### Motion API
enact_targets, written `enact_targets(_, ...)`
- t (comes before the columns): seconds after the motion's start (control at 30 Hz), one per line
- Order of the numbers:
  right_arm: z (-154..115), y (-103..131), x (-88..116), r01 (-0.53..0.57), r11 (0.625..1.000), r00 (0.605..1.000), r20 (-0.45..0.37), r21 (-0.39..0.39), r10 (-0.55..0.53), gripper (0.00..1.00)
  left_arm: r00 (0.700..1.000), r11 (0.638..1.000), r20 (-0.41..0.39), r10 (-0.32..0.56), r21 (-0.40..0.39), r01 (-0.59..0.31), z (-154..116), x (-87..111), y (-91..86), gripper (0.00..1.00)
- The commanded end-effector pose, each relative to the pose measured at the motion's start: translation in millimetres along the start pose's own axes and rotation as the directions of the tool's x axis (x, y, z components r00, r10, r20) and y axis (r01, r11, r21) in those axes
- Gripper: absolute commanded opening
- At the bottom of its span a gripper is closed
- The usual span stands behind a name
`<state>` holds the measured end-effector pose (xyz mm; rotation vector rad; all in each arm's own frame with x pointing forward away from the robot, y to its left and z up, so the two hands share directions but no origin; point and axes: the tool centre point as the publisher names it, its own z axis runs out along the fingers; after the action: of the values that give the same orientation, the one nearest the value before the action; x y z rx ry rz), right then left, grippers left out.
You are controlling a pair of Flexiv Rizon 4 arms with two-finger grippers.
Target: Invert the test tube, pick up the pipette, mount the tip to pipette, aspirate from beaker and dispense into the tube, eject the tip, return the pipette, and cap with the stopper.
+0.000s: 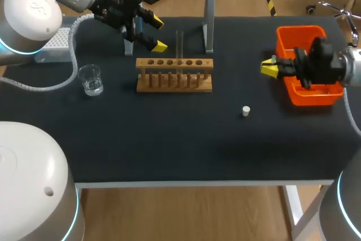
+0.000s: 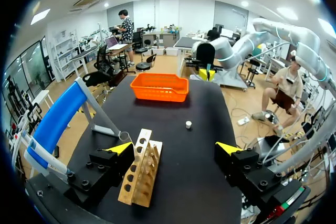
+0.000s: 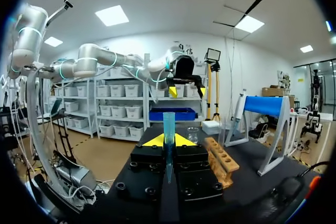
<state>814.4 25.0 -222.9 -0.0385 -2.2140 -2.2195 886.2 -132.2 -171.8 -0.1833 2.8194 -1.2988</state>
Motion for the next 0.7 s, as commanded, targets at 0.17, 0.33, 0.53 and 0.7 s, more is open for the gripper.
enact_targets(0.17,-3.4,-13.8,7.2,-0.024,1.000,0.999,-0.025,0.002,0.024,0.00,1.000,1.000,-0.004,-0.001,-0.004,0.001,-0.5,-0.7,-0.6,1.00)
enact_targets(0.33,-0.8,-17.3,8.8,-0.038,0.999,0.999,-0.029,0.010,0.038,0.00,1.000,1.000,-0.004,-0.001,-0.004,0.001,-0.5,-0.7,-0.6,1.00)
enact_targets(0.53,-0.8,-17.3,8.8,-0.038,0.999,0.999,-0.029,0.010,0.038,0.00,1.000,1.000,-0.004,-0.001,-0.004,0.001,-0.5,-0.7,-0.6,1.00)
enact_targets(0.7,-0.8,-17.3,8.8,-0.038,0.999,0.999,-0.029,0.010,0.038,0.00,1.000,1.000,-0.004,-0.001,-0.004,0.001,-0.5,-0.7,-0.6,1.00)
